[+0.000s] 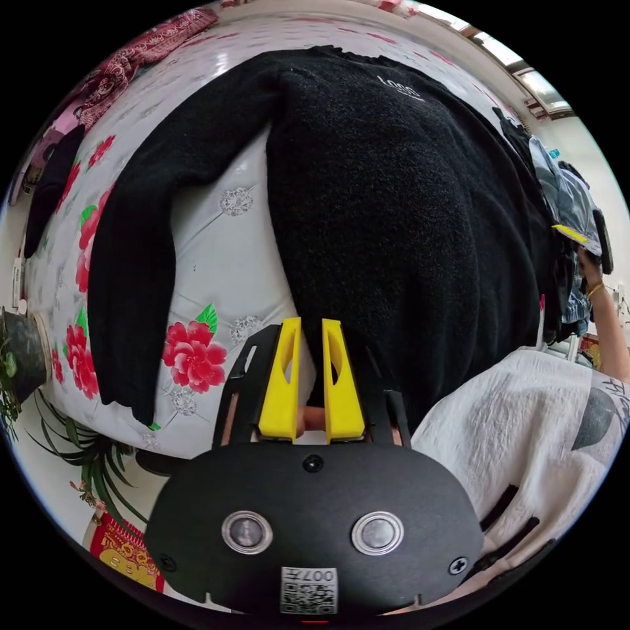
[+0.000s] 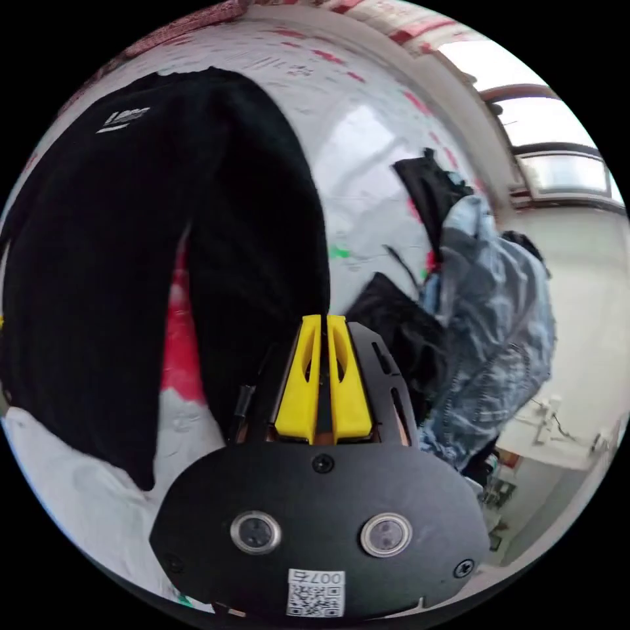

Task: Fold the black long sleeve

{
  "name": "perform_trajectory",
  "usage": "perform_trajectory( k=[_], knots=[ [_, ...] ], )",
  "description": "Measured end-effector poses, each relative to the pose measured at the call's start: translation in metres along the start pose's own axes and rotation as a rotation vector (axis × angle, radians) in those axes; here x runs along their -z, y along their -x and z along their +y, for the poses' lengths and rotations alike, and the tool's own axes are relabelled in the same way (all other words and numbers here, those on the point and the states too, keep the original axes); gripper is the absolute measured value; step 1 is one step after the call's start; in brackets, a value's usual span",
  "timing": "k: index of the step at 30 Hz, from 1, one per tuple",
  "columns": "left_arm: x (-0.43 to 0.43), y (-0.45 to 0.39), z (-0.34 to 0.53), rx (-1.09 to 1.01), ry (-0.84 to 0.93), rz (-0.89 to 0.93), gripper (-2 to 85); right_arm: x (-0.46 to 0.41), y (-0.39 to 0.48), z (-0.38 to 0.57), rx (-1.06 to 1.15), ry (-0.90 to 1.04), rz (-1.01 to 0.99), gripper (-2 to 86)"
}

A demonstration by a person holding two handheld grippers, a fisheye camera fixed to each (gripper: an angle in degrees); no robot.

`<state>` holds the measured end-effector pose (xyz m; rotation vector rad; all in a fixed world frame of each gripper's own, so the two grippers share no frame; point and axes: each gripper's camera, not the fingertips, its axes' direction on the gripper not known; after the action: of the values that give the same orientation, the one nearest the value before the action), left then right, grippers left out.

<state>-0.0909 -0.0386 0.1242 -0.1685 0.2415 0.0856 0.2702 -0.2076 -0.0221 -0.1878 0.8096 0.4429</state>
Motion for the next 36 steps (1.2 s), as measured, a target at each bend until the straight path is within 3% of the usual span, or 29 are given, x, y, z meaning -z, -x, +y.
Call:
perform_trajectory(
  k=[5,8,11,14,18,25,28,30,33,36],
  knots=[
    [0.006,0.001,-0.005,0.004,0.009,-0.002,5.1,-0.006,-0.076,0.016,-0.287,0.002,-0.083,3.2],
    [0.015,0.002,-0.009,0.016,0.037,0.029,2.3,0.001,-0.062,0.058,-0.243,-0.112,-0.398,6.1],
    [0.044,0.003,0.016,0.033,-0.092,0.04,0.6,-0.002,-0.024,0.115,-0.113,-0.144,-0.776,7.7],
    [0.057,0.008,0.055,0.064,-0.147,0.059,1.1,-0.014,0.017,0.179,-0.039,-0.098,-0.93,9.4],
    [0.056,0.008,0.105,0.049,-0.167,0.064,9.4,-0.033,0.053,0.237,0.014,-0.02,-0.956,11.8],
    [0.009,-0.007,0.104,-0.024,-0.046,0.08,9.4,-0.046,0.097,0.231,0.172,0.108,-0.842,7.3],
    [0.004,-0.019,0.076,-0.109,0.01,0.079,3.6,-0.022,0.087,0.206,0.264,0.028,-0.881,4.1],
    [0.025,-0.015,0.051,-0.131,-0.073,0.167,2.3,0.008,0.059,0.179,0.241,-0.114,-0.939,3.4],
    [0.063,0.017,0.025,0.009,-0.235,0.309,2.4,0.038,0.02,0.141,0.081,-0.254,-0.952,4.4],
    [0.082,0.047,0.012,0.118,-0.32,0.322,3.5,0.049,0.005,0.118,0.03,-0.297,-0.917,6.9]
  ],
)
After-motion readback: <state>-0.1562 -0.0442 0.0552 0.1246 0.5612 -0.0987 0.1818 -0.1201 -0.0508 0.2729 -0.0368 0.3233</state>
